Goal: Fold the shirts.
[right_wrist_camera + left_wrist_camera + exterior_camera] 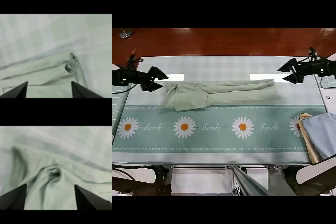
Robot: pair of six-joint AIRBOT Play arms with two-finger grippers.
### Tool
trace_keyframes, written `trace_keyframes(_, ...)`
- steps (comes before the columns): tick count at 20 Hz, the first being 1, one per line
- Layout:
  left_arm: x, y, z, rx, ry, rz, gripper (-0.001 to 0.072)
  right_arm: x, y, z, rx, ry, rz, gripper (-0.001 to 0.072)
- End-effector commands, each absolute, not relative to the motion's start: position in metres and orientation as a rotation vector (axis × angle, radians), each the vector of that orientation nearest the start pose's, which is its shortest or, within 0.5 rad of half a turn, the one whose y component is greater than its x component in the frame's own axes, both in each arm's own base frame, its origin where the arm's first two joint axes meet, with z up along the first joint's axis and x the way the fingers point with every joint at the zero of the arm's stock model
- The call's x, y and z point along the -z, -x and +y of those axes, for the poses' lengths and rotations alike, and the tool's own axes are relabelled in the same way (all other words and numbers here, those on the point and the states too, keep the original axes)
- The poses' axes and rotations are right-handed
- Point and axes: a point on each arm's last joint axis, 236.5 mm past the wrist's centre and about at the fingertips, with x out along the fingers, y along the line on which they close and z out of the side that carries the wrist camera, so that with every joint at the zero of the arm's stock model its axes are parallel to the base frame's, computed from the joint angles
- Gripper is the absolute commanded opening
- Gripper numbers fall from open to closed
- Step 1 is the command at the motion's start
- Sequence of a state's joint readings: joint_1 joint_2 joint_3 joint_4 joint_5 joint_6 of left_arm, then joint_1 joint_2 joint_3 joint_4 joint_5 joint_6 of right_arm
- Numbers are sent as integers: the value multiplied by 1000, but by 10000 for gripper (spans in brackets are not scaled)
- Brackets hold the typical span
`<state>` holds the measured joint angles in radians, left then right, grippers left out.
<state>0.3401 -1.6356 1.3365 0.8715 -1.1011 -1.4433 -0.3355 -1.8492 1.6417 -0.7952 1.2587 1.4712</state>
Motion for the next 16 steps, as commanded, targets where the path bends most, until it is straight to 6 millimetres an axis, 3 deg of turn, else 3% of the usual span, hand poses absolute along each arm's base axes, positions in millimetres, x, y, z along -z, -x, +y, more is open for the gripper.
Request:
trace_keyframes(1,21,-422,72,-40,742,1222,701,36,-467,-67,-100,-764,1373,626)
trace_keyframes(3,14,-412,72,-114,755,1066,701,60,-452,-73,-42,-744,1428,626)
trace_keyframes(5,2,-398,46,-105,754,917,701,76,-453,-54,-74,-805,1439,626)
trace_keyframes(7,-7,-374,4,-34,750,873,701,86,-455,-29,-137,-842,1471,626)
trace_keyframes(11,-20,-328,-89,221,685,991,701,101,-454,21,-229,-834,1540,626)
trace_keyframes(14,-25,-315,-143,365,686,1045,700,97,-460,60,-314,-820,1535,593)
trace_keyframes(15,-27,-314,-157,402,674,1054,699,90,-464,70,-349,-815,1520,367)
trace_keyframes(16,-29,-315,-169,437,651,1057,688,80,-469,75,-376,-799,1501,18)
